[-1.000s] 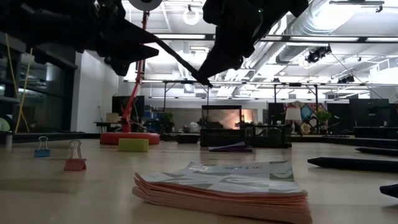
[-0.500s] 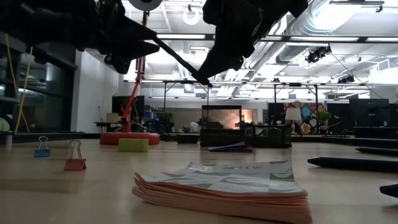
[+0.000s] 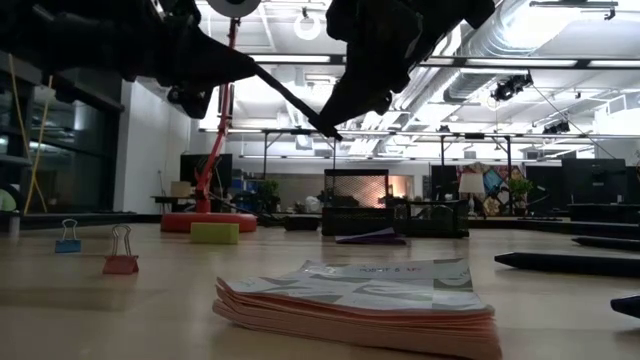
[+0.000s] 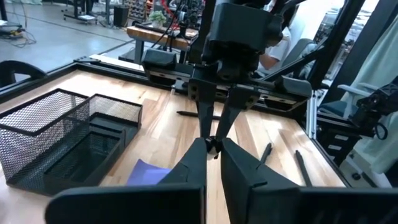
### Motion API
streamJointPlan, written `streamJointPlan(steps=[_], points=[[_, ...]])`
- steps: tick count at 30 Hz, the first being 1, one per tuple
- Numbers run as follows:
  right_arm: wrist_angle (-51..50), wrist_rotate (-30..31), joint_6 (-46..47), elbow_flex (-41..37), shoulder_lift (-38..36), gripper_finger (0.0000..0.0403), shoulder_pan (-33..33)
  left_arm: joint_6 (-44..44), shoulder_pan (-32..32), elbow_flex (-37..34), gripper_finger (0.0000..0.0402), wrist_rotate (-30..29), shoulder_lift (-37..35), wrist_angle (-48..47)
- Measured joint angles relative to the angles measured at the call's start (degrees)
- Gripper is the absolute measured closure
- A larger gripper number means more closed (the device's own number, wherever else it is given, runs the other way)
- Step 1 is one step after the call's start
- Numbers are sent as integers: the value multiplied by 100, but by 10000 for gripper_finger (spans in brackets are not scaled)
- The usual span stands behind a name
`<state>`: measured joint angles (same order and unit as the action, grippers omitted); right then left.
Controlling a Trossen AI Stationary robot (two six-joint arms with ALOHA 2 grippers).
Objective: Pick and place office supplies into organizer
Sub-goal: Put the black pen into the black desk organizer
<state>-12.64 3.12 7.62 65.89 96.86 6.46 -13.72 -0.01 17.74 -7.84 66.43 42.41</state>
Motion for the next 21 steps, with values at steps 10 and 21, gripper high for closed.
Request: streamJointPlan(steps=[10, 21], points=[[94, -171, 13, 4, 193, 396, -13, -7, 0, -2, 387, 28, 7, -57], [46, -193, -15, -3, 247, 395, -9, 48, 0, -2, 399, 177, 205, 13]])
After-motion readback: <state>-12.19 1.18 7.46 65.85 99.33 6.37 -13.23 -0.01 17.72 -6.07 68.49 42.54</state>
